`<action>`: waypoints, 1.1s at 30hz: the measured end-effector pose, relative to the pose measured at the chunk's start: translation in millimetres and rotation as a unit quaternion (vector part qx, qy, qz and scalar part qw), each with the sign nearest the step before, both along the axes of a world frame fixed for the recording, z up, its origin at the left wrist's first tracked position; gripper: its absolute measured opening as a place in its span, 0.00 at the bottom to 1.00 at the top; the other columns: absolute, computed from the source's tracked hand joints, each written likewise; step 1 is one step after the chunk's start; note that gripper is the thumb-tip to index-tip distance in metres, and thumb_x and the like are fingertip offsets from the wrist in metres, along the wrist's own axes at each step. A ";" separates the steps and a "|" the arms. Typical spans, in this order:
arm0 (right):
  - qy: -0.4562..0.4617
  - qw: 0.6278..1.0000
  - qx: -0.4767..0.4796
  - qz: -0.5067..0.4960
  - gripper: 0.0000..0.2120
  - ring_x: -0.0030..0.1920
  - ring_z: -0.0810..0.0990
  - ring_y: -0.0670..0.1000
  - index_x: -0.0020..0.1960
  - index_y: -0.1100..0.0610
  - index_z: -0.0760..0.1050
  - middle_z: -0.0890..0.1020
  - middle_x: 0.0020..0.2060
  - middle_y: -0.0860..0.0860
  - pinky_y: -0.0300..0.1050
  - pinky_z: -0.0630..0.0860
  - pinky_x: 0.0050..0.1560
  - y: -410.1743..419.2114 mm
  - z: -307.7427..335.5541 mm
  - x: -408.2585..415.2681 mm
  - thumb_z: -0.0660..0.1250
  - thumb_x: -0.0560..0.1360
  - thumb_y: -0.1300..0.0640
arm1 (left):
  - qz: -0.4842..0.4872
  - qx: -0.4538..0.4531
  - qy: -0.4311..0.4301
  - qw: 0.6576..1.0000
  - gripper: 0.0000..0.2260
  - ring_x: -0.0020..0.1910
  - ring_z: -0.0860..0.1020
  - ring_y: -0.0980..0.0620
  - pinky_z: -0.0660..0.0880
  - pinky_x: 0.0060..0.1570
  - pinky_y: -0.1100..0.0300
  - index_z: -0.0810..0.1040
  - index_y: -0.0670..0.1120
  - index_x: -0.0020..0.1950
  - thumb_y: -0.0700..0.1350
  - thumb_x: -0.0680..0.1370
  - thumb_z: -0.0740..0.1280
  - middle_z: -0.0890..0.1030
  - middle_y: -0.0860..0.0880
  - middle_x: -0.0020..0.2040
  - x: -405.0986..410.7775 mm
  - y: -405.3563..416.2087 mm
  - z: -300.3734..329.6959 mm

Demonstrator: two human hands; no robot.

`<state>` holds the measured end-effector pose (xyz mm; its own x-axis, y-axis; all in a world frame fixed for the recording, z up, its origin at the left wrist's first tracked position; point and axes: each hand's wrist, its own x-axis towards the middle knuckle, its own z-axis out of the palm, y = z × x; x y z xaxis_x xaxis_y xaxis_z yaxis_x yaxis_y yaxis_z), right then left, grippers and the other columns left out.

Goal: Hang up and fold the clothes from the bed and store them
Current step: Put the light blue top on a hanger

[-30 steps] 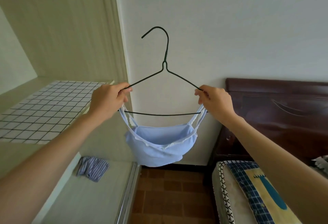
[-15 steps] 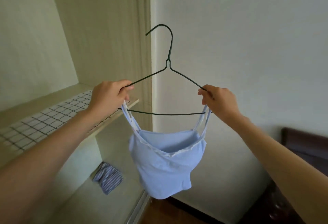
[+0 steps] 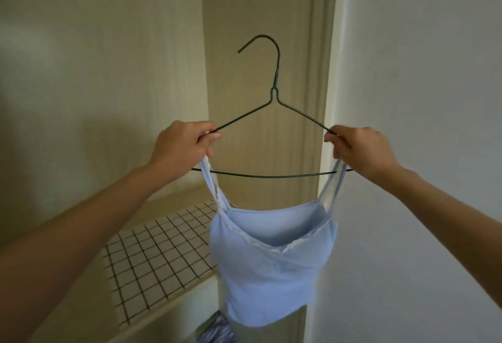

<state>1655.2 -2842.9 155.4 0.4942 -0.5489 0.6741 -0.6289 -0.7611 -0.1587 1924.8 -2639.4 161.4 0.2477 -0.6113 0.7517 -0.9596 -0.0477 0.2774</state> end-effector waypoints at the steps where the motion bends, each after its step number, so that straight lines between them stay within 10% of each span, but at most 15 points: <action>1: -0.011 1.000 -0.013 0.006 0.13 0.43 0.81 0.60 0.54 0.51 0.79 0.85 0.38 0.51 0.53 0.77 0.47 -6.5 10.0 12.5 0.58 0.82 0.49 | 0.008 -0.005 -0.006 1.000 0.07 0.30 0.76 0.61 0.70 0.33 0.60 0.83 0.50 0.48 0.47 0.80 0.65 0.82 0.55 0.31 7.0 -0.2 11.9; 21: -0.147 0.964 -0.025 0.222 0.13 0.30 0.74 0.40 0.38 0.51 0.79 0.81 0.31 0.43 0.41 0.69 0.34 -69.0 169.0 185.0 0.65 0.80 0.49 | 0.123 -0.069 0.015 0.990 0.09 0.36 0.82 0.54 0.77 0.46 0.52 0.81 0.55 0.41 0.46 0.80 0.65 0.83 0.56 0.30 139.1 -20.6 176.4; 25: -0.135 0.903 0.113 0.391 0.14 0.42 0.80 0.46 0.34 0.56 0.79 0.83 0.36 0.56 0.36 0.75 0.45 -82.6 190.0 190.2 0.68 0.78 0.57 | 0.105 -0.084 0.056 0.989 0.09 0.37 0.82 0.49 0.78 0.48 0.51 0.82 0.51 0.42 0.43 0.80 0.66 0.83 0.50 0.31 157.8 -26.0 180.3; 29: -0.057 0.856 0.237 0.455 0.12 0.40 0.80 0.44 0.37 0.56 0.77 0.80 0.34 0.48 0.41 0.76 0.52 -89.5 213.0 191.1 0.66 0.79 0.56 | 0.096 -0.118 0.095 0.984 0.09 0.41 0.83 0.44 0.78 0.48 0.51 0.83 0.48 0.44 0.42 0.80 0.65 0.84 0.46 0.34 167.7 -32.0 183.0; 33: -0.069 0.719 0.387 0.572 0.05 0.46 0.81 0.51 0.40 0.57 0.76 0.78 0.39 0.51 0.49 0.79 0.58 -81.2 223.0 197.4 0.64 0.74 0.60 | 0.095 -0.142 0.123 0.978 0.09 0.43 0.83 0.49 0.74 0.47 0.57 0.83 0.49 0.44 0.43 0.81 0.64 0.84 0.46 0.36 181.8 -37.1 188.8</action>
<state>1852.6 -2924.1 378.4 0.8788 -0.0734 0.4715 0.4023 -0.4171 -0.8149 2106.6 -2676.5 350.2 0.5321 -0.3122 0.7871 -0.8429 -0.1070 0.5274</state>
